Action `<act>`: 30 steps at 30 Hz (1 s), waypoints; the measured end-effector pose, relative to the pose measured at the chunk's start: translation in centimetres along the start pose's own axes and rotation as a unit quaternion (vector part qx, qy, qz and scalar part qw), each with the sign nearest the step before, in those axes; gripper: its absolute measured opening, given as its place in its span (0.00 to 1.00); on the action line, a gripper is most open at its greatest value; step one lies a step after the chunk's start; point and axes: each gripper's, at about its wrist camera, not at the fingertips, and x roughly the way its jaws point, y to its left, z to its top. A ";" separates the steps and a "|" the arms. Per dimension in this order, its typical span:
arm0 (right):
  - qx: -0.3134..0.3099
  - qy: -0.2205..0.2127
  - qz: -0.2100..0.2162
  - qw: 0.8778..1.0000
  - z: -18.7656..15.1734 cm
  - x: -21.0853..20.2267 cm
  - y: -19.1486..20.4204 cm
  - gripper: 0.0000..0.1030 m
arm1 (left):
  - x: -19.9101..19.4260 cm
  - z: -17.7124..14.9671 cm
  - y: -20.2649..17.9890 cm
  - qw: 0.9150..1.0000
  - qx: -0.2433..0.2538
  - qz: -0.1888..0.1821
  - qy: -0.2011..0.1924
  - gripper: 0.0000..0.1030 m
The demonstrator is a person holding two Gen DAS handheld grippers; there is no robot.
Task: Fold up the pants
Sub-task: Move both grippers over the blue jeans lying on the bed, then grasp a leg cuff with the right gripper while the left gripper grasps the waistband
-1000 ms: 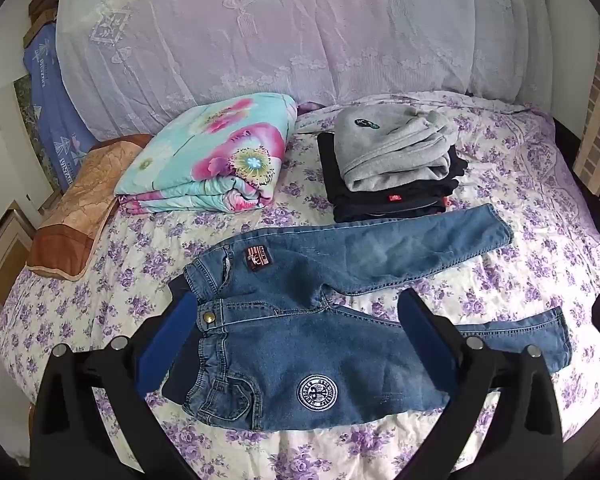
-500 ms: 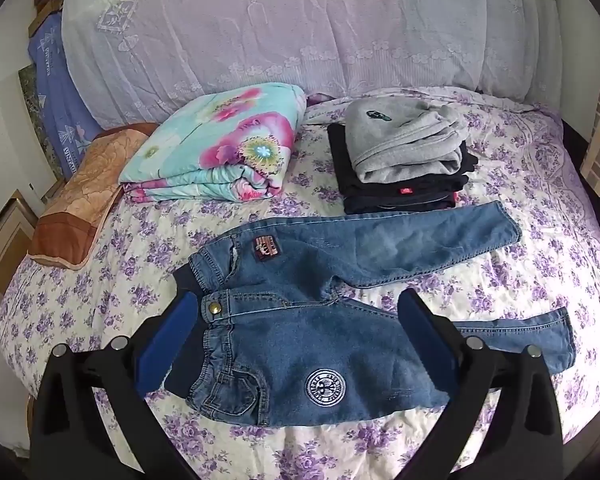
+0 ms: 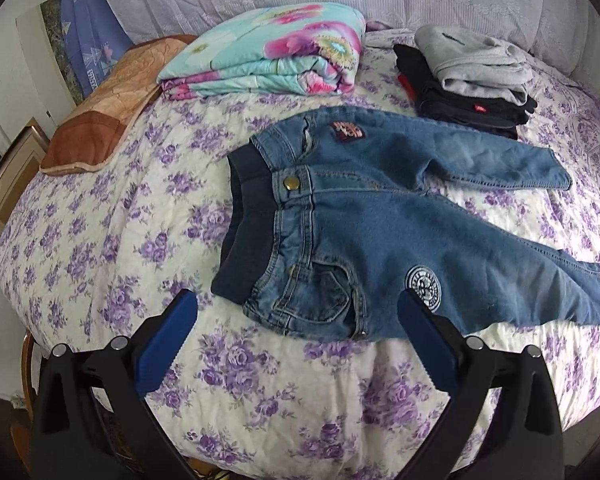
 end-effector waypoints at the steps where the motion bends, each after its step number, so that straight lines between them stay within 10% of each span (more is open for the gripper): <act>1: 0.006 0.015 -0.002 1.000 -0.6 0.5 -0.7 0.97 | 0.4 -0.5 0.1 1.000 -0.001 -0.004 0.007 0.95; 9: 0.138 0.102 0.015 0.985 -8.4 2.2 -8.9 0.97 | 2.5 -3.5 2.0 0.997 -0.029 -0.040 0.057 0.95; 16: 0.230 0.076 -0.044 0.969 -12.5 2.5 -14.4 0.97 | 2.8 -2.5 0.8 0.997 -0.011 -0.037 0.067 0.95; 23: 0.370 0.072 0.061 0.924 -13.5 5.8 -18.0 0.47 | 2.1 -1.9 -1.1 0.997 0.010 -0.034 0.070 0.95; 30: 0.379 0.041 0.090 0.920 -12.7 7.5 -18.8 0.36 | 1.5 -2.2 -1.0 0.997 0.009 -0.020 0.074 0.95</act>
